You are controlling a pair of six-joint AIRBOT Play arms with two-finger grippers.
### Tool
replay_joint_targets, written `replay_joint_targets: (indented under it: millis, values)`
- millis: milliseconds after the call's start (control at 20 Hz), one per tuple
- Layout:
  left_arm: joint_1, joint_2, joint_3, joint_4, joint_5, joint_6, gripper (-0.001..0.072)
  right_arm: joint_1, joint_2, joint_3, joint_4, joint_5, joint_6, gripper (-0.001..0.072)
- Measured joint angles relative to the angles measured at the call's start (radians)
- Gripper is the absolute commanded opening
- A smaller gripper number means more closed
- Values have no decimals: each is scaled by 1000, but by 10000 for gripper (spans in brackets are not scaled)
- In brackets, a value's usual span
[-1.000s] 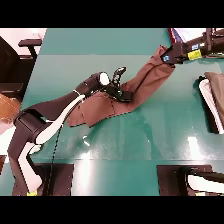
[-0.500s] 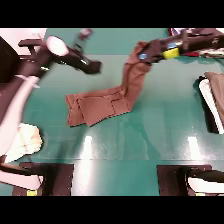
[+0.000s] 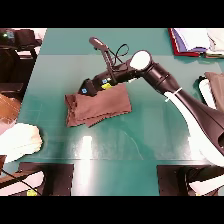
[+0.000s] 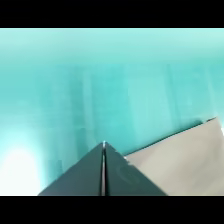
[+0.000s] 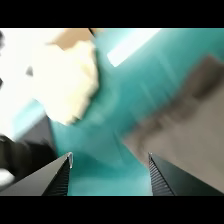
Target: Fold the shirts.
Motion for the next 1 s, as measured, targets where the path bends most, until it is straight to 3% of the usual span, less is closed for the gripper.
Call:
replay_joint_targets:
  millis: [200, 300, 350, 550, 800, 900, 950, 1000]
  values:
    - [20, 13, 0, 4, -23, 0, 22, -147, 61, -127, -137, 57, 44, 562]
    - [24, 16, 0, 0, -29, 0, 22, -249, 89, -217, -196, 70, 79, 658]
    - [26, 17, 0, -6, -29, 0, 22, -299, 95, -257, -207, 70, 90, 658]
    - [24, 18, -1, -31, -30, 0, 22, -445, 54, -368, -175, 85, 120, 654]
    - [23, 18, -3, -50, -26, 0, 22, -449, -91, -322, -76, 92, 129, 640]
    - [23, 18, -3, -55, -25, 0, 22, -413, -161, -268, -37, 102, 129, 547]
    - [23, 18, -3, -58, -25, 0, 21, -393, -197, -236, -13, 107, 129, 465]
    - [23, 18, -3, -60, -25, 0, 22, -372, -228, -205, 5, 113, 129, 318]
